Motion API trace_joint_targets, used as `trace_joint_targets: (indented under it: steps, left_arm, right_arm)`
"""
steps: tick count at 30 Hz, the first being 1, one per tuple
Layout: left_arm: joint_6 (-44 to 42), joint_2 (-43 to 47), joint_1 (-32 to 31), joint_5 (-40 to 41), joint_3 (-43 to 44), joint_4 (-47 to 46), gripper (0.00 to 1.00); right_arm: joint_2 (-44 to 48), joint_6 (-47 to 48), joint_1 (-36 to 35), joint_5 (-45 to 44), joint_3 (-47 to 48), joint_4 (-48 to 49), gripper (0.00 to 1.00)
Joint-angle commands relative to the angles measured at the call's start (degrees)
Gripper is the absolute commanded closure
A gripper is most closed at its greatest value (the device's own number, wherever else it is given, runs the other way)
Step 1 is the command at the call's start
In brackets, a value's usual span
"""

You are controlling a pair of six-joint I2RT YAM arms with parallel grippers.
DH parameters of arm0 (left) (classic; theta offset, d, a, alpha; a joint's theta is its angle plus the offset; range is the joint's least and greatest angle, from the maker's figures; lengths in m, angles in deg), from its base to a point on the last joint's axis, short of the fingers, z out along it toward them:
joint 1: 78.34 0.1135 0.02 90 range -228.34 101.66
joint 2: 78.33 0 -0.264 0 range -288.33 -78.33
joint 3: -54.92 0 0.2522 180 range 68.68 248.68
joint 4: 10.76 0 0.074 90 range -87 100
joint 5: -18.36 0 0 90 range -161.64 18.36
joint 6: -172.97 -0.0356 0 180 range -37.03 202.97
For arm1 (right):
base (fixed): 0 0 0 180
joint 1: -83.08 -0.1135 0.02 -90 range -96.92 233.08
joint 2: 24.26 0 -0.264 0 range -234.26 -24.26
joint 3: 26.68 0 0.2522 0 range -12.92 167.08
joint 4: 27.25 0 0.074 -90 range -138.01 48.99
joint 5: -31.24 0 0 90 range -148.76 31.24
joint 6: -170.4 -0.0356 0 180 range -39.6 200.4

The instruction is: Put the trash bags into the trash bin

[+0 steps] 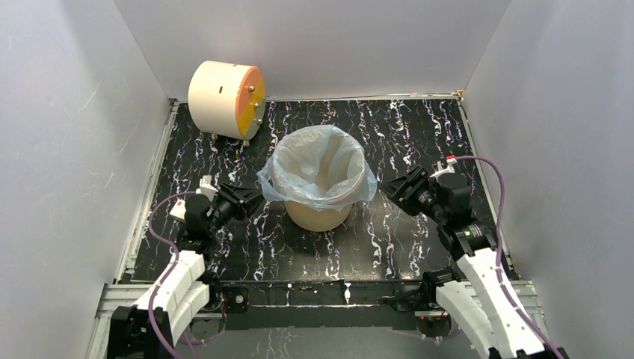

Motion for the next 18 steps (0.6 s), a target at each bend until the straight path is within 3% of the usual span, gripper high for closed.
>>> trace_joint_targets:
  steps: [1, 3, 9, 14, 15, 17, 18]
  left_arm:
    - [1.4, 4.5, 0.3, -3.0, -1.7, -1.4, 0.65]
    - [4.4, 6.7, 0.3, -4.9, -3.3, -1.9, 0.59]
    - [9.6, 14.9, 0.2, -7.5, -7.2, -1.1, 0.50]
    - [13.0, 18.6, 0.2, -8.5, -7.8, 3.5, 0.47]
    - [14.0, 19.2, 0.2, -8.9, -7.6, 3.2, 0.50]
    - [15.5, 19.9, 0.2, -11.1, -6.2, 1.1, 0.81]
    - [13.7, 19.6, 0.2, -13.2, -4.2, 3.8, 0.85]
  right_arm:
    - [3.9, 7.6, 0.3, 16.9, -1.9, 10.2, 0.38]
    - [4.3, 7.9, 0.1, 25.4, -5.3, 17.6, 0.36]
    - [7.4, 11.8, -1.8, 24.7, -6.1, 18.5, 0.25]
    - [2.9, 10.6, -3.4, 26.4, -5.1, 17.0, 0.22]
    - [1.9, 10.6, -3.7, 26.5, -4.9, 17.0, 0.22]
    - [0.6, 11.3, -4.2, 25.2, -4.6, 16.7, 0.26]
    - [0.4, 11.7, -4.2, 23.3, -4.5, 16.2, 0.27]
